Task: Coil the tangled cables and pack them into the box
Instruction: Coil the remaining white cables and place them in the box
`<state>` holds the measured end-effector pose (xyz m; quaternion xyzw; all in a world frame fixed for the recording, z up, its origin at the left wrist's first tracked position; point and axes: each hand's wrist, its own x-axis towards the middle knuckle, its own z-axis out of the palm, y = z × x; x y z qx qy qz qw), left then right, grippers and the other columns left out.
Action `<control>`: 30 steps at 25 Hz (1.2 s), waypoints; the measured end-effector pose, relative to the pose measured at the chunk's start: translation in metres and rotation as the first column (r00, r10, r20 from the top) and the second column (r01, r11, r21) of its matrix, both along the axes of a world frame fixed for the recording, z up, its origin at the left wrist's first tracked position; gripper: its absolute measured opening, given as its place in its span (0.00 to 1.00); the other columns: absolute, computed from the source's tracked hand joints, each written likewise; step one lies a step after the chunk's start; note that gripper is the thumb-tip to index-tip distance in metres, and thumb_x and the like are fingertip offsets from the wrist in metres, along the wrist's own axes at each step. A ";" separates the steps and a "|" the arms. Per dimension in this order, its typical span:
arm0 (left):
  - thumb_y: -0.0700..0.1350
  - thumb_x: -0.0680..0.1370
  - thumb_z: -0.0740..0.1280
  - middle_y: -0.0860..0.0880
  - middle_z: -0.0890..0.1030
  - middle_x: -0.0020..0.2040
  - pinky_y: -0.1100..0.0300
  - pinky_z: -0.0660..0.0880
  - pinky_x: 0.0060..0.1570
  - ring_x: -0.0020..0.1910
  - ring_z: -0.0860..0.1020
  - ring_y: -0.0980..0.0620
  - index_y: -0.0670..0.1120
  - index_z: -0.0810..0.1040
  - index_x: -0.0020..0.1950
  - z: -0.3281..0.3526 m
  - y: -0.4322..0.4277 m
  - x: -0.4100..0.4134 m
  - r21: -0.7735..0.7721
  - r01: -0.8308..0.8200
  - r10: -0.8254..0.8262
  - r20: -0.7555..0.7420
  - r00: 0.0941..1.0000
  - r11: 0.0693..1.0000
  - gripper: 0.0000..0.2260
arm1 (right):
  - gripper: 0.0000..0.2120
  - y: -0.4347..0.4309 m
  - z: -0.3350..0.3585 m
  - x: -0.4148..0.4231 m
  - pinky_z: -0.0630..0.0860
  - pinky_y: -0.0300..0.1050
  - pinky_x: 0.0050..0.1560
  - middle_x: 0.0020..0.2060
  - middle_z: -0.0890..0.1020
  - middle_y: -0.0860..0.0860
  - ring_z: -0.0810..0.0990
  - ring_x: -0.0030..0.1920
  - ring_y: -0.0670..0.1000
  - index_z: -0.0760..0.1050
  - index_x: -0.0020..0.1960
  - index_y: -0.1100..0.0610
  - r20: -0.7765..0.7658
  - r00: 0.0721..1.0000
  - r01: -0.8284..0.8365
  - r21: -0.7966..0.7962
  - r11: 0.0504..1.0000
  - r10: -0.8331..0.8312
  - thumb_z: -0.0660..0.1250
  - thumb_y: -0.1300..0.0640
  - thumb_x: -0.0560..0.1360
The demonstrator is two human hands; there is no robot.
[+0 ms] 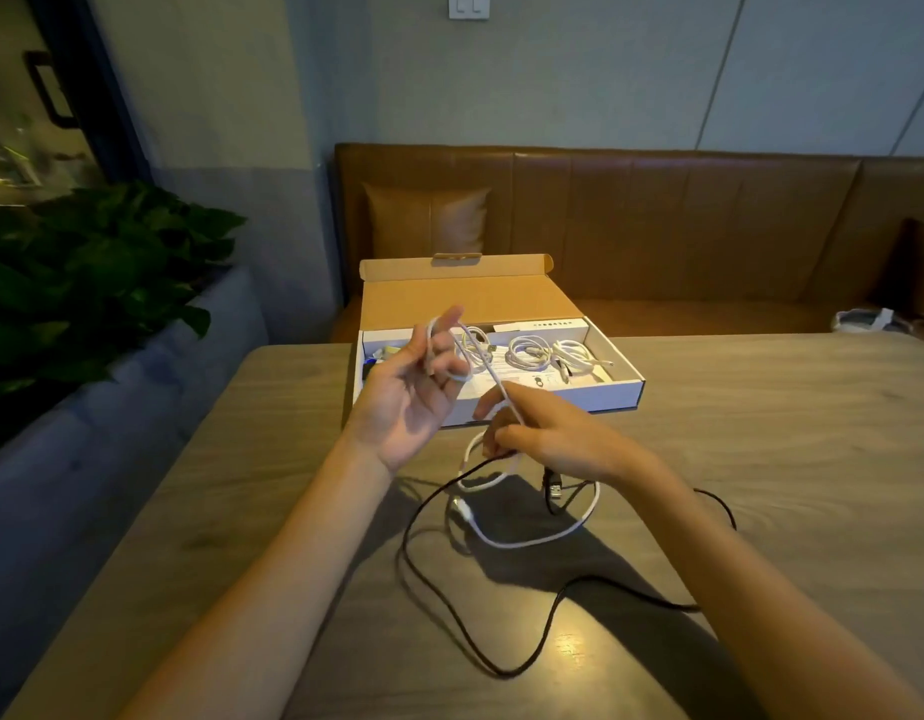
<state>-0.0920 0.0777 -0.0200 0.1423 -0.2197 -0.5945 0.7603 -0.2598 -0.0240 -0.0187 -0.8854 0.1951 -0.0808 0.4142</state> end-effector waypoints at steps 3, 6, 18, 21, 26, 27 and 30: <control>0.46 0.84 0.59 0.48 0.85 0.57 0.55 0.77 0.63 0.58 0.83 0.52 0.43 0.76 0.67 0.003 -0.010 -0.019 0.052 -0.295 0.271 0.270 0.924 0.954 0.15 | 0.10 0.012 0.001 0.005 0.82 0.45 0.52 0.48 0.83 0.51 0.83 0.47 0.49 0.72 0.63 0.52 -0.113 0.993 -0.033 0.031 0.999 0.037 0.62 0.55 0.82; 0.49 0.85 0.58 0.62 0.77 0.67 0.70 0.71 0.63 0.64 0.75 0.68 0.48 0.75 0.70 -0.001 -0.010 -0.027 -0.185 -0.518 0.359 0.896 0.260 0.835 0.16 | 0.07 0.017 0.006 0.004 0.81 0.39 0.44 0.41 0.83 0.52 0.83 0.40 0.47 0.74 0.59 0.56 -0.138 0.990 -0.030 0.046 0.998 0.037 0.63 0.58 0.81; 0.45 0.86 0.54 0.52 0.68 0.29 0.59 0.72 0.38 0.30 0.67 0.55 0.40 0.81 0.51 0.014 0.018 0.018 0.321 -0.030 -0.266 0.831 0.488 0.947 0.17 | 0.07 -0.021 0.022 -0.010 0.77 0.33 0.44 0.44 0.85 0.40 0.82 0.46 0.38 0.84 0.53 0.53 0.366 0.904 0.221 0.040 0.974 -0.220 0.67 0.60 0.80; 0.45 0.85 0.54 0.50 0.68 0.31 0.60 0.76 0.38 0.29 0.67 0.55 0.35 0.80 0.58 0.024 0.015 -0.001 0.092 0.206 -0.224 0.296 0.928 0.974 0.18 | 0.12 -0.019 0.014 -0.009 0.70 0.30 0.38 0.37 0.82 0.40 0.77 0.36 0.37 0.82 0.51 0.57 0.286 0.944 0.187 -0.060 0.981 -0.162 0.60 0.57 0.84; 0.46 0.86 0.54 0.47 0.86 0.50 0.61 0.78 0.60 0.52 0.84 0.52 0.40 0.73 0.70 0.017 -0.007 -0.024 0.054 -0.231 0.192 0.397 0.897 0.971 0.17 | 0.10 0.013 -0.002 0.012 0.76 0.44 0.50 0.47 0.81 0.49 0.79 0.47 0.45 0.74 0.59 0.52 -0.050 0.997 0.040 -0.227 0.973 -0.052 0.60 0.48 0.83; 0.46 0.87 0.53 0.51 0.86 0.54 0.66 0.76 0.61 0.56 0.83 0.56 0.42 0.75 0.68 0.013 -0.006 -0.025 0.031 -0.357 0.251 0.653 0.714 0.934 0.17 | 0.11 0.015 0.000 0.013 0.76 0.44 0.52 0.51 0.81 0.49 0.79 0.48 0.46 0.74 0.60 0.52 -0.067 0.997 0.031 -0.245 0.969 -0.049 0.61 0.48 0.83; 0.48 0.87 0.53 0.57 0.82 0.51 0.70 0.76 0.47 0.51 0.80 0.64 0.46 0.78 0.59 0.000 -0.002 -0.022 -0.221 -0.496 0.181 0.975 -0.129 0.840 0.14 | 0.11 0.010 0.008 0.011 0.77 0.43 0.47 0.46 0.83 0.48 0.80 0.44 0.46 0.79 0.61 0.55 0.014 0.998 0.065 -0.250 0.966 -0.063 0.62 0.52 0.83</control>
